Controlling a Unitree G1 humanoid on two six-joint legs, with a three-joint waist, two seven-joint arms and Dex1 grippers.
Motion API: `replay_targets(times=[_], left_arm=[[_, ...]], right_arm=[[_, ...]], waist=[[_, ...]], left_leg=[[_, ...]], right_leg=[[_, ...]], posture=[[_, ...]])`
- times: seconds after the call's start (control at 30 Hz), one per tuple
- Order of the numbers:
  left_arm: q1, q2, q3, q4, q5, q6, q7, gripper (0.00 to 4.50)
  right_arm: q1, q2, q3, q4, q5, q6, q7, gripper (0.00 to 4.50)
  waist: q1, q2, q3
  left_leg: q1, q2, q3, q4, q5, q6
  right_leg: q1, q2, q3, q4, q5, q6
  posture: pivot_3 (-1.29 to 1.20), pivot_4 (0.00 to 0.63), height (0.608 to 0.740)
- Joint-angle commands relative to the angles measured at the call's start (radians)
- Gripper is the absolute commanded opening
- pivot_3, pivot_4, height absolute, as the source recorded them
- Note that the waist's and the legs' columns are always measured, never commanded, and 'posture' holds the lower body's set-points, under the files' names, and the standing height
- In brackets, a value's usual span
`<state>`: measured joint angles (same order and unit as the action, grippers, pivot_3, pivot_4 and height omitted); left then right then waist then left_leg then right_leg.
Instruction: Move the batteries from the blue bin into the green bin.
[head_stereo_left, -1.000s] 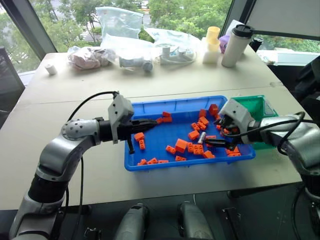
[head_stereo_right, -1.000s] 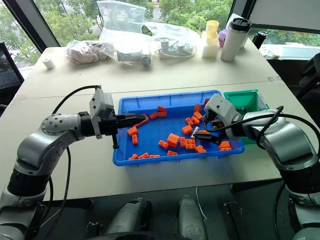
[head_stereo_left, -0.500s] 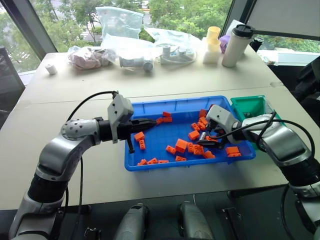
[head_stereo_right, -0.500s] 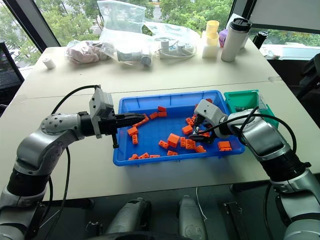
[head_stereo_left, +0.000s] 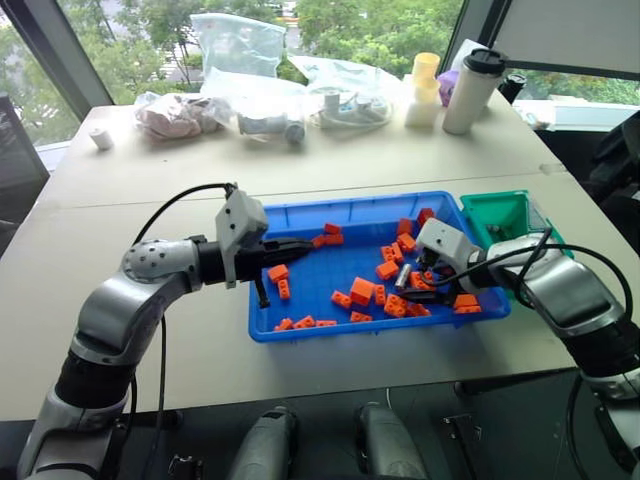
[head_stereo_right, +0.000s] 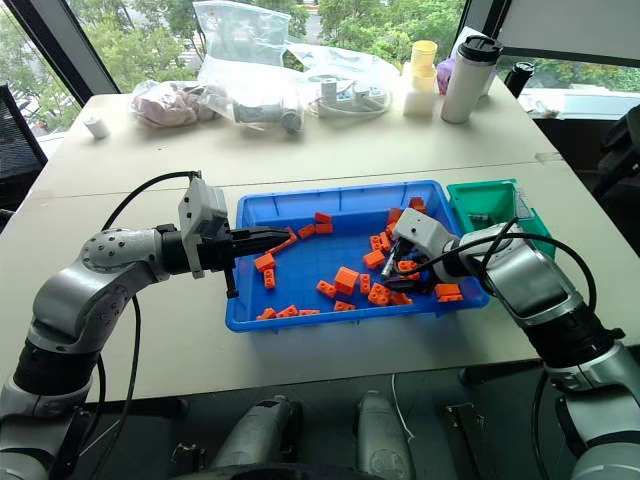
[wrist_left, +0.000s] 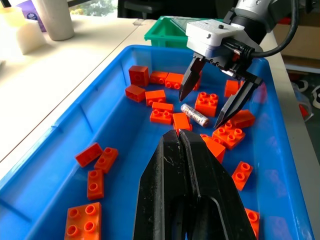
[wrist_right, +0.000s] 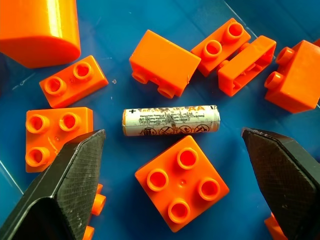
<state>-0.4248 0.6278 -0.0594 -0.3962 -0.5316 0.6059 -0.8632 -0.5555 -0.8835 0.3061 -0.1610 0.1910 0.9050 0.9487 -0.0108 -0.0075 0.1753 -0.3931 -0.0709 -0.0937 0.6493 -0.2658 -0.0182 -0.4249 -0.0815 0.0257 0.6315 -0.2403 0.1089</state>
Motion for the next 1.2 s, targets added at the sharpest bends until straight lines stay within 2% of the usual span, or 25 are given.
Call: replay_targets(times=[0.03,0.47,0.63,0.77,0.93,1.07,1.2], left_arm=[[-0.012,-0.001,0.005,-0.018,0.005,-0.014,0.004,0.00],[-0.011,-0.009,0.003,-0.023,0.009,-0.014,0.010,0.00],[-0.006,-0.009,0.004,-0.027,0.011,-0.011,0.018,0.00],[-0.002,-0.005,0.002,-0.024,0.020,-0.016,0.022,0.00],[-0.004,-0.013,0.009,-0.017,0.019,-0.017,0.025,0.00],[0.002,-0.016,0.014,-0.014,0.015,-0.018,0.022,0.00],[-0.002,-0.022,0.017,-0.006,0.006,-0.015,0.016,0.00]], right_arm=[[-0.007,0.003,-0.022,-0.018,-0.006,-0.009,-0.006,4.48],[-0.036,0.039,-0.005,0.019,-0.023,-0.029,0.006,4.48],[-0.041,0.049,-0.005,0.018,-0.025,-0.029,0.012,2.19],[-0.062,0.050,-0.029,-0.006,-0.020,-0.010,0.003,2.19],[-0.173,0.009,-0.207,-0.065,0.039,0.105,-0.041,2.19],[-0.207,-0.086,-0.326,-0.038,0.031,0.139,-0.076,2.19],[-0.138,-0.199,-0.398,0.026,0.008,0.109,-0.091,2.19]], waist=[[0.000,0.000,0.000],[0.000,0.000,0.000],[0.000,0.000,0.000],[0.000,0.000,0.000],[0.001,0.000,0.000],[0.015,0.000,0.000],[0.025,0.000,0.000]], left_leg=[[0.000,0.000,0.000,0.000,0.000,0.000],[0.000,0.000,0.000,0.000,0.000,0.000],[0.000,0.000,0.000,0.000,0.000,0.000],[0.000,0.000,0.000,0.000,0.000,0.000],[0.000,0.000,0.000,0.000,0.000,0.000],[-0.001,0.000,-0.001,0.000,0.000,0.000],[-0.001,-0.001,0.001,0.000,0.000,0.001]], right_leg=[[0.000,0.000,0.000,0.000,0.000,0.000],[0.000,0.000,0.000,0.000,0.000,0.000],[0.000,0.000,0.000,0.000,0.000,0.000],[0.000,0.000,0.000,0.000,0.000,0.000],[-0.001,0.000,0.000,0.000,0.000,0.000],[0.000,0.000,0.000,0.000,0.000,0.000],[0.000,-0.001,0.000,-0.001,0.000,0.000]], posture=[[0.00,0.150,0.740],[0.00,0.150,0.740],[0.00,0.150,0.740],[0.00,0.150,0.740],[0.00,0.150,0.740],[0.00,0.150,0.740],[0.00,0.150,0.740]])
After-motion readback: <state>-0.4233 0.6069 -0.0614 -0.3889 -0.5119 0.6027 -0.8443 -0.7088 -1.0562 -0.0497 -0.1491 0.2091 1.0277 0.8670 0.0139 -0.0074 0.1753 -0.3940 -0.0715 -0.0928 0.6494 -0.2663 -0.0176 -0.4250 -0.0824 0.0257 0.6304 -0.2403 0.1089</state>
